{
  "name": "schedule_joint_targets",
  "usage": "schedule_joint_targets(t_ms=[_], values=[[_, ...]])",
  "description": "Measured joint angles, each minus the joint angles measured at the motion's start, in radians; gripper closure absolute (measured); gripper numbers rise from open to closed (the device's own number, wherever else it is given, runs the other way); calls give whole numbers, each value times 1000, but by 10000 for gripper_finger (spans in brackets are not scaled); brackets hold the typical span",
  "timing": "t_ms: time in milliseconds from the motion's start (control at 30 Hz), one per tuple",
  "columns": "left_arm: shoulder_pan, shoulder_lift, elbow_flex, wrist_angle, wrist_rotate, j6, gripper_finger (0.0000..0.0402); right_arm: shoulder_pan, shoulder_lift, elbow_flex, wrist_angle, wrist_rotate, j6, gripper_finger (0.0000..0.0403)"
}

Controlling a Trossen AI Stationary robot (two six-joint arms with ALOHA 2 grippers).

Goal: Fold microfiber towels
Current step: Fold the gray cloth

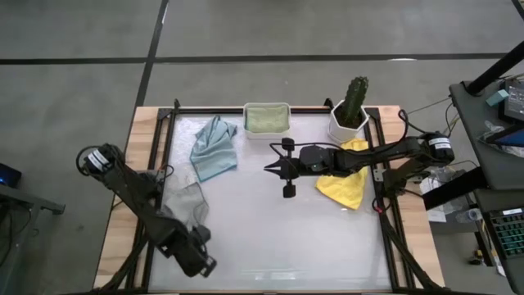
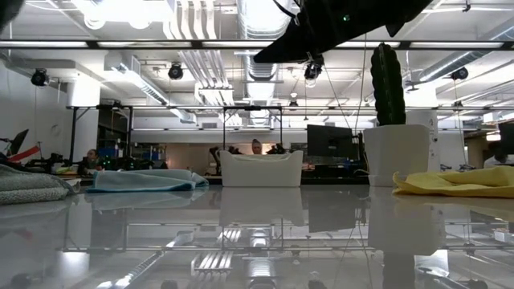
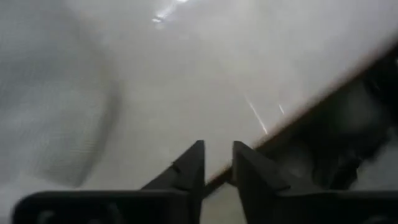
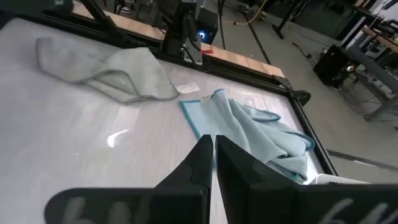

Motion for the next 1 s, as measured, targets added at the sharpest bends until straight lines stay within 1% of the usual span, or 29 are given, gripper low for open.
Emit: schedule_joint_targets(t_ms=[67,133,233,333,433,767,867,1000], values=[[-26,5,0,-7,-18,84,294,0,0,0,3,0,-4,390],[-51,13,-4,-77,-15,171,266,0,0,0,3,0,-16,390],[-85,24,-5,-169,-9,207,238,0,0,0,10,0,-23,390],[-101,40,-8,-246,-9,210,225,0,0,0,9,0,-22,390],[-100,70,-9,-279,-18,210,222,0,0,0,9,0,-19,390],[-97,197,-15,-274,-8,184,224,0,0,0,9,0,-8,390],[-97,206,-12,-265,1,197,238,0,0,0,9,0,-7,390],[-97,184,-16,-244,2,210,267,0,0,0,9,0,-7,390]])
